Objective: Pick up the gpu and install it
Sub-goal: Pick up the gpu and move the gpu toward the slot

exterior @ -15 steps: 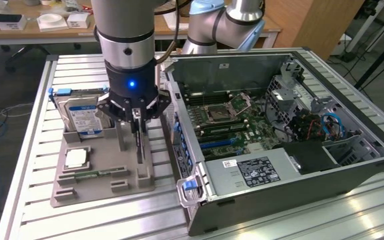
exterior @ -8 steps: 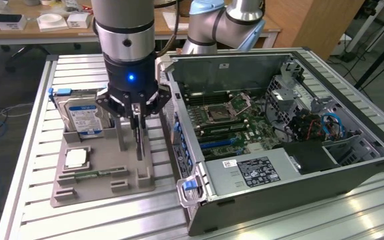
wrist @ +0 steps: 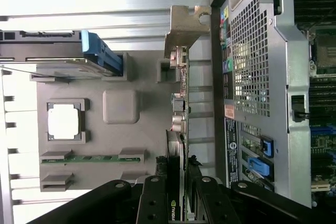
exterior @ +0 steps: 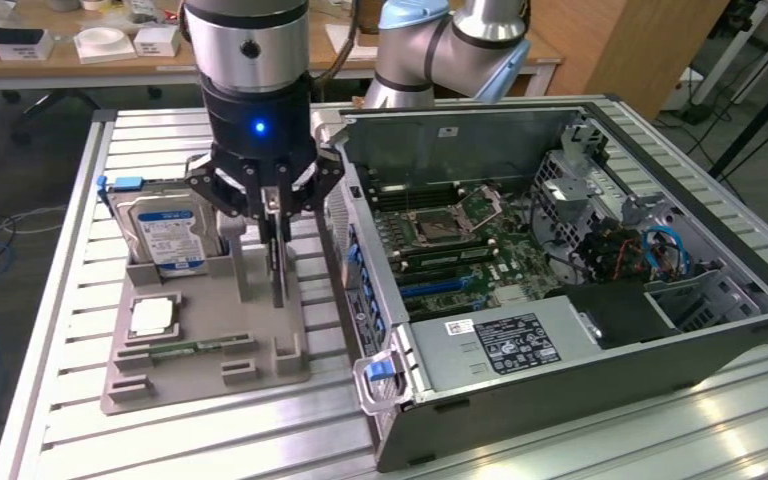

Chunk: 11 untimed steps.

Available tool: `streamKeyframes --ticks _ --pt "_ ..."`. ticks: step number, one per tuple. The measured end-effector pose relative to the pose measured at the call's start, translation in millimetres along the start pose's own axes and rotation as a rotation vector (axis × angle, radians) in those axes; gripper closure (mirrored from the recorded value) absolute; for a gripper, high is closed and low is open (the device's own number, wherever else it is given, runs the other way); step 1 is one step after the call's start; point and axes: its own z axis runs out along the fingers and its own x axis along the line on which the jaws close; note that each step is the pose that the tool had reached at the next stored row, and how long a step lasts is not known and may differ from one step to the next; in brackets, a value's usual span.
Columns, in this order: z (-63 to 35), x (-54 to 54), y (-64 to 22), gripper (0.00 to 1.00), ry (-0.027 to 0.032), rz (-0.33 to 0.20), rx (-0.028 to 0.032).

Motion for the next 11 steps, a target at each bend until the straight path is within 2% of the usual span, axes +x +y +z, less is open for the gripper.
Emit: streamKeyframes --ticks 11 --pt "-20.4 -0.4 0.9 0.74 -0.0023 0.000 -0.0002"
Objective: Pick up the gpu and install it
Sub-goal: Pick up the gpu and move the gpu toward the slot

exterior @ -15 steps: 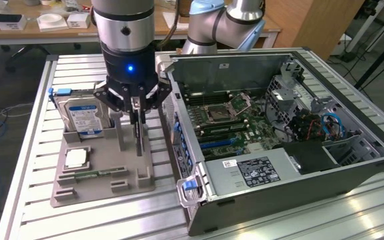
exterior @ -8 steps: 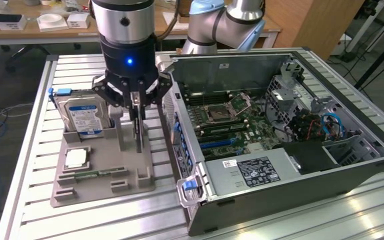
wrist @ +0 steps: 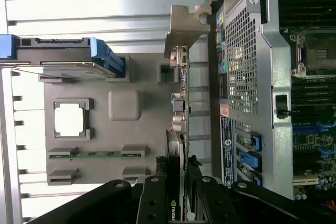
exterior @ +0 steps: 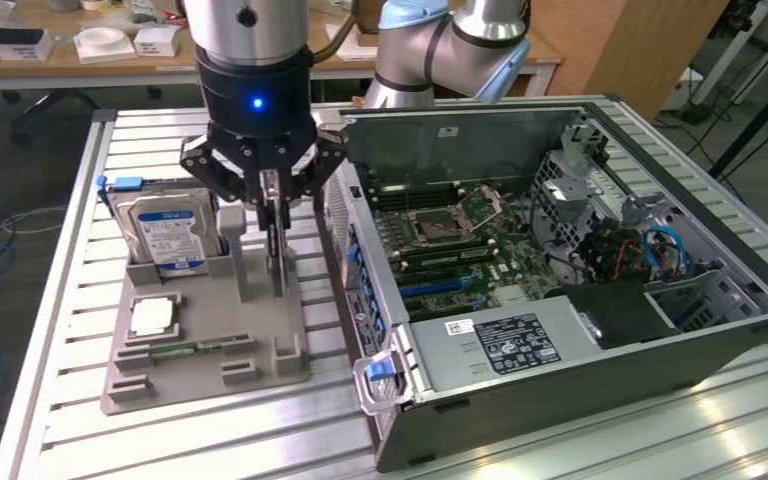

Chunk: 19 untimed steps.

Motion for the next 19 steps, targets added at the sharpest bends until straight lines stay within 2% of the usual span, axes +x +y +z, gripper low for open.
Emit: streamKeyframes --ticks 13,19 --pt "-26.2 -0.6 1.2 0.74 -0.0012 0.000 0.0001" --pt "-33.6 -0.8 1.5 0.74 -0.0018 0.000 -0.0002"
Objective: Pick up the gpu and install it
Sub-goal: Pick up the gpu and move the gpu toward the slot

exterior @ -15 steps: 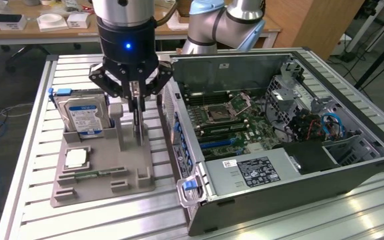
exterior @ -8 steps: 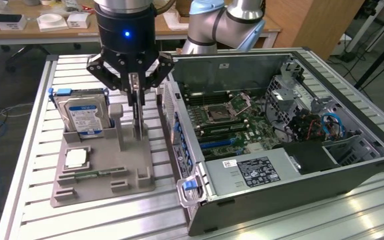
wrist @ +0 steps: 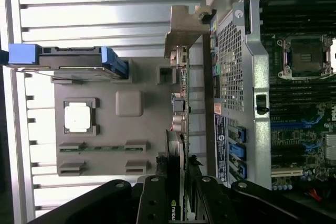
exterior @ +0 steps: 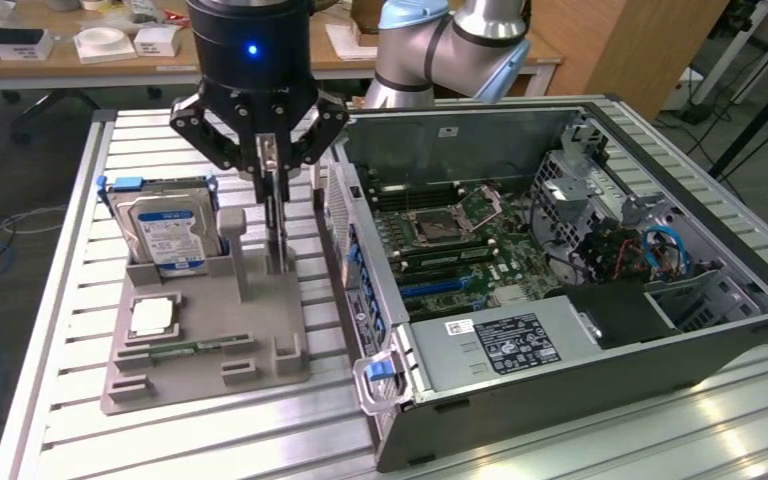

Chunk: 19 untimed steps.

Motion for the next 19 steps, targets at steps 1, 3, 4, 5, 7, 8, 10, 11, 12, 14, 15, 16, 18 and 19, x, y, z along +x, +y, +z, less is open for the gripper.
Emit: streamKeyframes --ticks 1,3,4,5,7,8,10,11,12,14,15,16,18,19 --pt "-1.2 0.0 0.1 0.74 0.0000 0.000 0.0000" --pt "-3.6 -0.1 0.2 0.74 0.0001 0.000 0.0001" --pt "-5.0 -0.1 0.2 0.74 0.0000 0.000 0.0001" --pt "-6.5 -0.2 0.3 0.74 0.0001 0.000 0.0001" --pt "-9.9 -0.3 0.5 0.74 0.0001 0.000 0.0001" --pt "-12.0 -0.3 0.6 0.74 0.0001 0.000 0.0000" --pt "-15.9 -0.4 0.7 0.74 0.0001 0.000 0.0001" --pt "-18.0 -0.4 0.8 0.74 0.0001 0.000 0.0001" --pt "-20.1 -0.5 0.9 0.74 0.0000 0.000 0.0000" --pt "-24.5 -0.6 1.1 0.74 0.0000 0.000 0.0000" --pt "-26.6 -0.7 1.2 0.74 -0.0001 0.000 0.0000" --pt "-28.7 -0.7 1.3 0.74 -0.0001 0.000 0.0001" --pt "-33.0 -0.8 1.5 0.74 -0.0001 0.000 0.0000" --pt "-35.2 -0.9 1.6 0.74 -0.0001 0.000 0.0001"
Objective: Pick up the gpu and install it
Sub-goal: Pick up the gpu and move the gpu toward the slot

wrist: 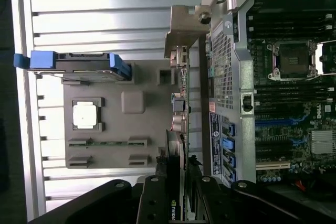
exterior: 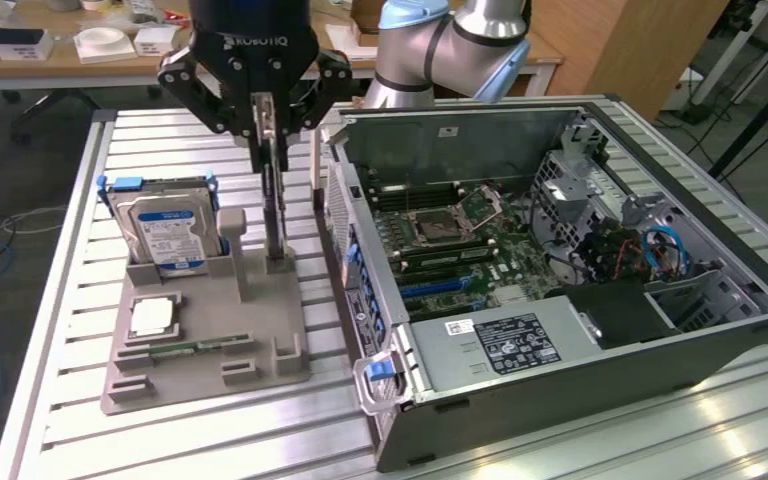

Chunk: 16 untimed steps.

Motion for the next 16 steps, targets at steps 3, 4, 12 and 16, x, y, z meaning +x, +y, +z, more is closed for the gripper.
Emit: streamKeyframes --ticks 3,4,12,16 --pt "-6.9 -0.2 0.3 0.74 -0.0002 0.000 0.0000" --pt "-8.8 -0.2 0.4 0.74 -0.0004 0.000 -0.0001" --pt "-23.9 -0.6 1.1 0.74 -0.0008 0.000 -0.0001" --pt "-28.9 -0.7 1.3 0.74 -0.0009 0.000 -0.0001"
